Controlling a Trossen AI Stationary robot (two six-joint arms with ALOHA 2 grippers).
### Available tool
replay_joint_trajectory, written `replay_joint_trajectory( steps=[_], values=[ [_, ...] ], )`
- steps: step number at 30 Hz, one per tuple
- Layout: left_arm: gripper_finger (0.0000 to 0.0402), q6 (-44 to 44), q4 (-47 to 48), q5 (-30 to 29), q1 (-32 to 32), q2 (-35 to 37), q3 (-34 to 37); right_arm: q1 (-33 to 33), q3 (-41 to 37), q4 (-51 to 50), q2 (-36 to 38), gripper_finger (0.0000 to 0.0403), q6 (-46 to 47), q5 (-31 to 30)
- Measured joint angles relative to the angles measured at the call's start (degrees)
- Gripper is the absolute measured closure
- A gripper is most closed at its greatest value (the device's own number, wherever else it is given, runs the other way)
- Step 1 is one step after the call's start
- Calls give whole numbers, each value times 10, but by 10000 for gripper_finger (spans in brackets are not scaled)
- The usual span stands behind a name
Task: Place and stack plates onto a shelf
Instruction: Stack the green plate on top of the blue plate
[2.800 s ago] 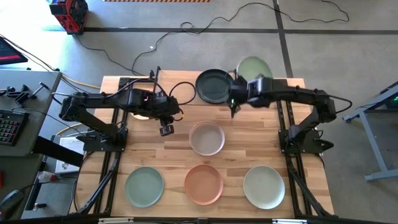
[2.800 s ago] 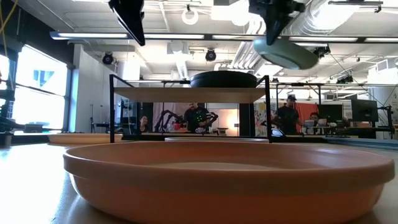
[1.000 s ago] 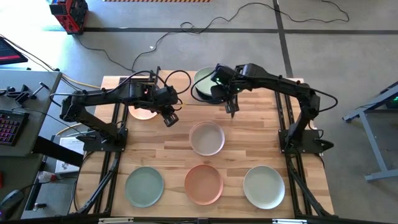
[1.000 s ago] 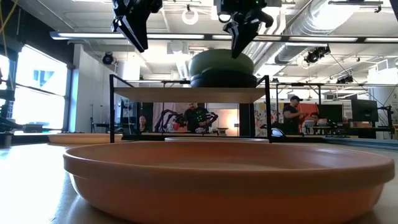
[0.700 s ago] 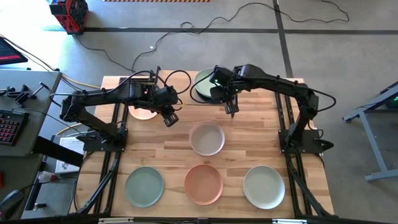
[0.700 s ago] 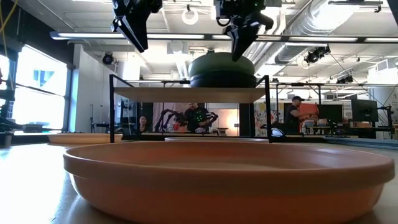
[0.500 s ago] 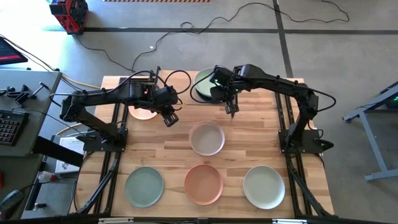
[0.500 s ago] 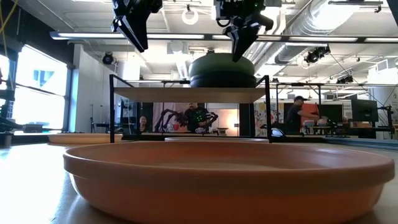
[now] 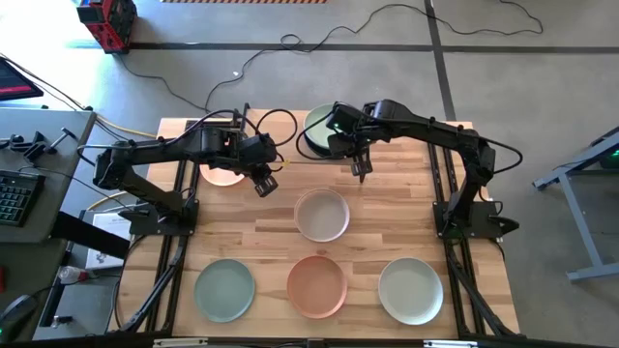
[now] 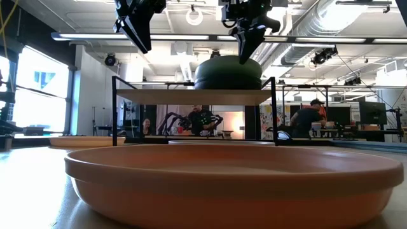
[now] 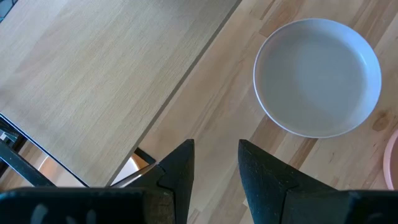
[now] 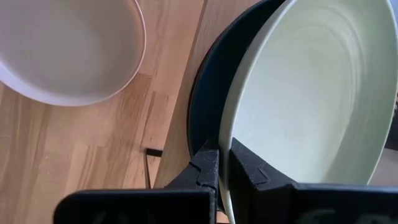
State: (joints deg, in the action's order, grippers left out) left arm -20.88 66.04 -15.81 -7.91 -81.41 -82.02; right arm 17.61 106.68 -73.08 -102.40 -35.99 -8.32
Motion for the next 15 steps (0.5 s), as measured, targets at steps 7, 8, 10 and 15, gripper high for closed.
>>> replay_joint_trajectory(
  steps=[7,8,10,15],
  values=[
    [289,0,0,0,0,0,0,0,0,-7,0,402,10,-2],
    [289,0,0,0,0,0,0,0,0,-9,0,402,11,-2],
    [289,0,0,0,0,0,0,0,0,-4,0,402,13,-2],
    [289,-1,0,0,0,0,0,0,0,4,0,401,12,-1]
  ],
)
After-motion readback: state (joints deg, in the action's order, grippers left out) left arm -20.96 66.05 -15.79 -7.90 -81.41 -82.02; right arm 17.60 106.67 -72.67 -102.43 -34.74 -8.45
